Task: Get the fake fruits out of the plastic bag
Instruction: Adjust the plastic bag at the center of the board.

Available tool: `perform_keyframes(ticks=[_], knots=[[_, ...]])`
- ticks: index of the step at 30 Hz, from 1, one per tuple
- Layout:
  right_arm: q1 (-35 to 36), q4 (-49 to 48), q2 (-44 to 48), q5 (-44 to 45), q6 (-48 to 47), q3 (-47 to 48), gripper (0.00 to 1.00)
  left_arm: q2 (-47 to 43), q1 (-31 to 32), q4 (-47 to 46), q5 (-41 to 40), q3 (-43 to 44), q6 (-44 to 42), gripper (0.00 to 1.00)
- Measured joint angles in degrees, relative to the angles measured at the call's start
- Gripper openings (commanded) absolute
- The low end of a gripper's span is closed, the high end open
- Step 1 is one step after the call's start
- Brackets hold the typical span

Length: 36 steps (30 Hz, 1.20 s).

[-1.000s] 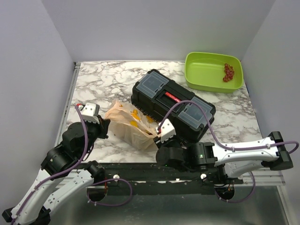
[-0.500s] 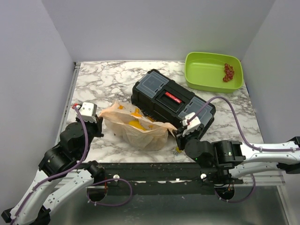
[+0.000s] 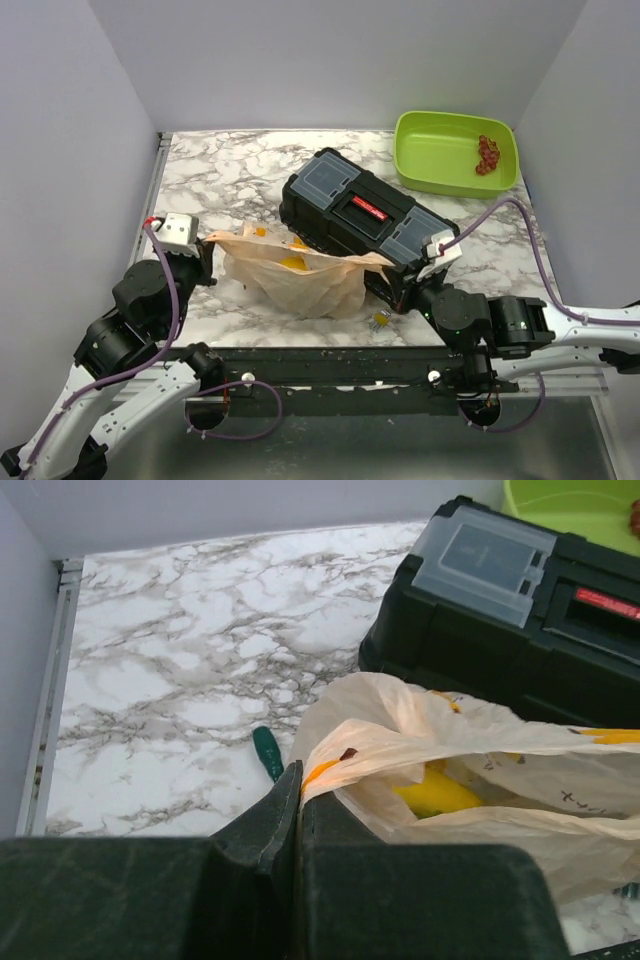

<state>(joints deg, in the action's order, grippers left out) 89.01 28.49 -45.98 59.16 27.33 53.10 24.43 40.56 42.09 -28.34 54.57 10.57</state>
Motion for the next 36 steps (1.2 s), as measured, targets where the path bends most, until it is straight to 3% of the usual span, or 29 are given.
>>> perform_keyframes(ticks=[10, 20, 22, 29, 36], knots=[[-2.4, -7.8, -11.0, 0.4, -11.1, 8.5, 0.01, 15.3, 0.0, -5.7, 4.8, 19.1, -4.9, 0.0], [-3.2, -5.6, -5.2, -0.1, -8.4, 4.5, 0.03, 9.2, 0.0, -2.3, 10.3, 6.3, -4.2, 0.0], [-3.2, -4.4, -4.9, -0.1, -7.4, 4.5, 0.12, 7.6, 0.0, -1.7, 10.5, 5.3, -3.7, 0.0], [-3.3, -1.1, -7.7, -0.5, -5.3, 5.8, 0.58, 5.4, 0.0, -2.2, 11.7, 5.3, -3.6, 0.0], [-3.3, 0.9, -14.1, -5.1, -5.8, 12.9, 0.9, 5.4, 0.0, -2.4, 13.4, 5.2, -3.5, 0.0]])
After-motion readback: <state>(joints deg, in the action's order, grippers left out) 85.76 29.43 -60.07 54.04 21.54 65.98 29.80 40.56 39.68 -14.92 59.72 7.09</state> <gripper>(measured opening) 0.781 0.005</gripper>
